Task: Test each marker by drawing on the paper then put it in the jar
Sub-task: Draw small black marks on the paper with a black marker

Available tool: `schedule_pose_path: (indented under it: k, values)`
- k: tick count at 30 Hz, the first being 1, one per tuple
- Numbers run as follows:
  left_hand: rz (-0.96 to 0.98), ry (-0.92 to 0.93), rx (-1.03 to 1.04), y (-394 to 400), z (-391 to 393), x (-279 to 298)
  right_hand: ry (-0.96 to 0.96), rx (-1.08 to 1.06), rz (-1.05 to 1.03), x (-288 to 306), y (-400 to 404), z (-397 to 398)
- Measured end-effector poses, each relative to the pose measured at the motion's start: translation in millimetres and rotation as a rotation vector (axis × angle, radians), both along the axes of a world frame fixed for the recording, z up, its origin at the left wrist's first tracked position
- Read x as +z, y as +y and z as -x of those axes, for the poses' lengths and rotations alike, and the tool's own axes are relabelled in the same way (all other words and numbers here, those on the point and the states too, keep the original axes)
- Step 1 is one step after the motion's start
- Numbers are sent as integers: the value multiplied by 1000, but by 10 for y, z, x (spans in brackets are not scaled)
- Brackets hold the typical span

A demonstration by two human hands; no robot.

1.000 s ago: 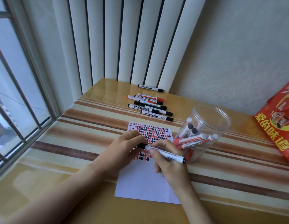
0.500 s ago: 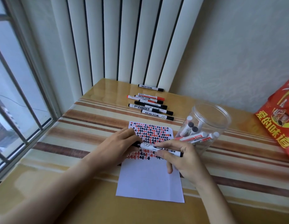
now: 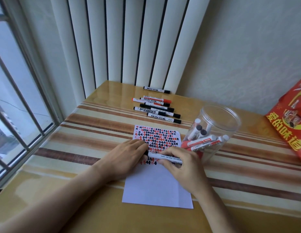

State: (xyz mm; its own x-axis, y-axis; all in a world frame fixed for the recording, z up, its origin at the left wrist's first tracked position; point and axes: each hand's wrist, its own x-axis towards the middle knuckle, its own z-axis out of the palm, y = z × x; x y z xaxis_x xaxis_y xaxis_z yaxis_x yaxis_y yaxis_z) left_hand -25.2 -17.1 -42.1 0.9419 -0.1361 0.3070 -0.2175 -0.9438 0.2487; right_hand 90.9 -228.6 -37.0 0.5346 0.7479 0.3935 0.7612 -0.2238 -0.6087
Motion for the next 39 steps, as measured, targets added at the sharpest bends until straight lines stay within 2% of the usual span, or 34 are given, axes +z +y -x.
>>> schedule_pose_path:
  k: [13,20,22,23,26,28,30,34,37,39]
  values:
    - [-48,-9,-8,-6,11,7,65,-33,-21,-11,45,59]
    - [21,-36,-14,-11,3,-34,73,-14,33,65,20,23]
    - [92,-41,0,11,-4,-44,47,-16,-39,139,-6,-2]
    - [134,-51,9,19,-9,-42,97,-4,-93,167,-23,-19]
    - [181,-76,15,22,-32,-41,436,92,-342,247,-23,9]
    - [182,-76,24,22,-36,-56,474,83,-449,272,1,61]
    - [203,-78,109,51,-28,-89,379,30,-482,317,18,101]
    - [182,-29,331,109,-48,-159,2,-155,-549,593,-57,77]
    - [79,18,343,85,-98,-236,-268,-282,-671,974,-165,-6]
    - [85,23,352,85,-102,-243,-357,-348,-740,1218,-240,-112]
